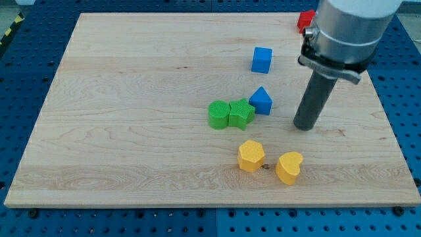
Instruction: Slide the blue cube slightly left
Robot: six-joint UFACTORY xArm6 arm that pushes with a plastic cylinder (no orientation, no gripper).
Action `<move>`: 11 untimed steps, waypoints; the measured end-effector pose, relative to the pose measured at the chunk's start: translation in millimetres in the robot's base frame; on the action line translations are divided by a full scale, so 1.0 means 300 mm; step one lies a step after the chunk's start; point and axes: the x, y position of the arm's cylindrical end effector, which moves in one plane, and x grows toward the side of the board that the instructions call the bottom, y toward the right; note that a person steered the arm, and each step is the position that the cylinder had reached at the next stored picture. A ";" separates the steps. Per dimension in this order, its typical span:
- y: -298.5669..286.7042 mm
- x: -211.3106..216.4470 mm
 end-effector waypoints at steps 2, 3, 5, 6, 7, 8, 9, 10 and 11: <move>-0.200 -0.145; -0.227 -0.184; 0.044 -0.215; 0.046 -0.366; -0.014 -0.446; -0.057 -0.446; -0.194 -0.427; -0.231 -0.422; -0.232 -0.423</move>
